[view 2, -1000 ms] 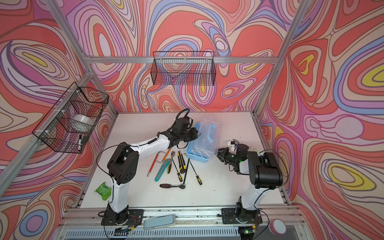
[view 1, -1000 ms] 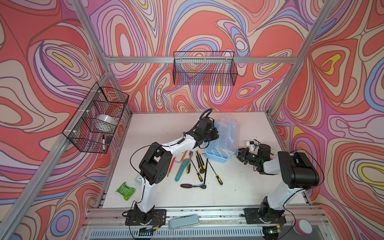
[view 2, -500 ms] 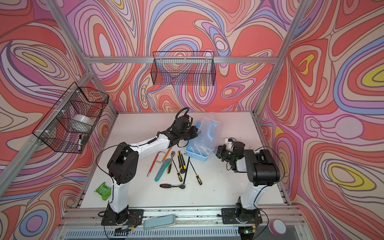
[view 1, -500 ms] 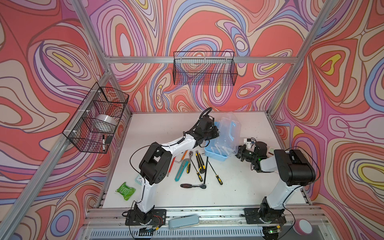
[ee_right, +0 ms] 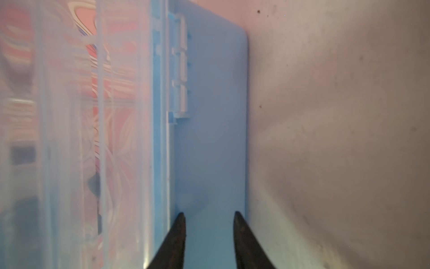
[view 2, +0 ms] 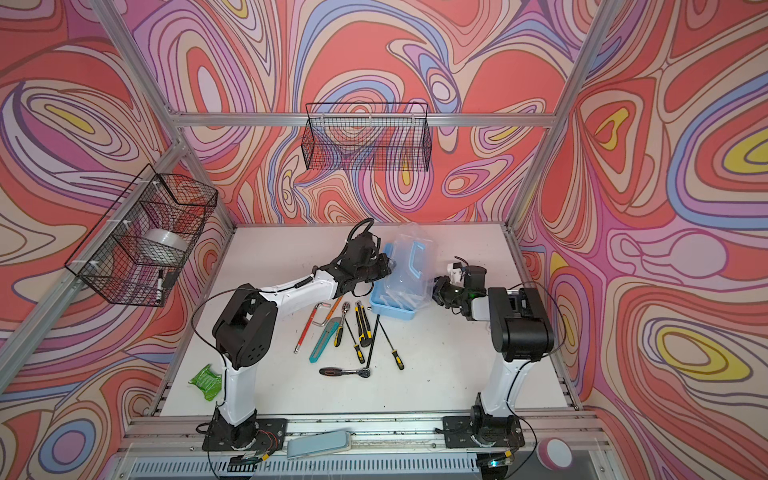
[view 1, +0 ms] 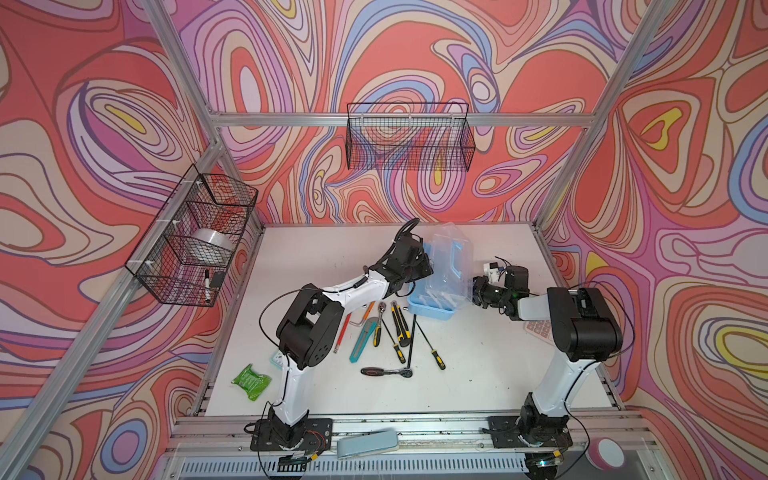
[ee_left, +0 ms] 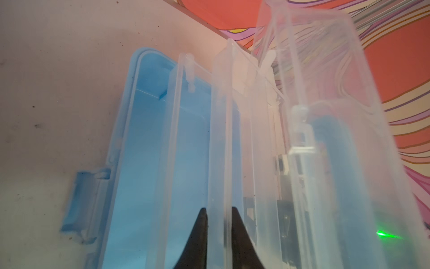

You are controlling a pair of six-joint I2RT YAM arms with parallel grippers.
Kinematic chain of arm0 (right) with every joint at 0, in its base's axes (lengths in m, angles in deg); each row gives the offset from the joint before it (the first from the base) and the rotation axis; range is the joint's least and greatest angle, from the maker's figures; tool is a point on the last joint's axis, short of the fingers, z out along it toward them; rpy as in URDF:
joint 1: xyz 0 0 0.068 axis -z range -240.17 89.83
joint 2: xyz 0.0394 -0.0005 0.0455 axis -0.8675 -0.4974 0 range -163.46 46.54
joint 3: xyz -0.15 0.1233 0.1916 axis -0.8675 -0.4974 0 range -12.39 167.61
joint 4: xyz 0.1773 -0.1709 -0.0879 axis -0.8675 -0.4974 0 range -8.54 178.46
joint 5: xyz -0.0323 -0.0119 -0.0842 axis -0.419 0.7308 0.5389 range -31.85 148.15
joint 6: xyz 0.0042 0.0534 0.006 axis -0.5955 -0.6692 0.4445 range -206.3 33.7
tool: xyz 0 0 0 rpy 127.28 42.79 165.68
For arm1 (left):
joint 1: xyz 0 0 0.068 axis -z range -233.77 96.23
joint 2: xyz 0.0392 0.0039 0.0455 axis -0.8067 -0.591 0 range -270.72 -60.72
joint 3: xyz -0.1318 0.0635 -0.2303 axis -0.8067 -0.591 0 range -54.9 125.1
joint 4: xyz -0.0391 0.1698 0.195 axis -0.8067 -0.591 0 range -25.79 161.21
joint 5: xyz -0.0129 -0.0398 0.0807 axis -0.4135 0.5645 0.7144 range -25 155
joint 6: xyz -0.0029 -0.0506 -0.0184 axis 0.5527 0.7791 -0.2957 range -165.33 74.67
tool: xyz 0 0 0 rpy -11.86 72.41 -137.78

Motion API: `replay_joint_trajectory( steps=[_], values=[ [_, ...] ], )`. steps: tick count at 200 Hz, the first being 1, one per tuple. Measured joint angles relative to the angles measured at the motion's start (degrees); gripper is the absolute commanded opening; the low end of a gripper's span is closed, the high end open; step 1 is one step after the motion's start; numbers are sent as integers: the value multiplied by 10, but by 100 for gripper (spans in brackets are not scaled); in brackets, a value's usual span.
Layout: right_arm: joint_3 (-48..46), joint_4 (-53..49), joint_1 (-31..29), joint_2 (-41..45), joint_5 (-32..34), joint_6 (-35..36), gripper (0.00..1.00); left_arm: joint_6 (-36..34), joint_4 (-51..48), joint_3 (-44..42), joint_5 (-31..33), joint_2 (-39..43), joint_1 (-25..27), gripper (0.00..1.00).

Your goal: Pack the tool kit

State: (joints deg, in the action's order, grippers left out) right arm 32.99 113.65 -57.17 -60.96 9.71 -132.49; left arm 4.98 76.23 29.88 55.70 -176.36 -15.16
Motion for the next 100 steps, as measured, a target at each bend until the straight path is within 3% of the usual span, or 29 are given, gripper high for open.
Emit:
replay_joint_trajectory(
  steps=[11, 21, 65, 100],
  values=[
    [17, -35, 7, 0, 3, 26, 46, 0, 0, -2, 0, 2, 1, 17],
    [28, -61, 17, 1, 5, 45, 59, 0, 0, -2, 0, 3, 2, 17],
    [29, -156, 88, 52, 12, 103, 69, 0, 0, -2, 0, 3, 5, 17],
    [31, -197, 92, 143, 10, 129, 84, -1, -1, -7, 1, 8, 5, 17]
  ],
)
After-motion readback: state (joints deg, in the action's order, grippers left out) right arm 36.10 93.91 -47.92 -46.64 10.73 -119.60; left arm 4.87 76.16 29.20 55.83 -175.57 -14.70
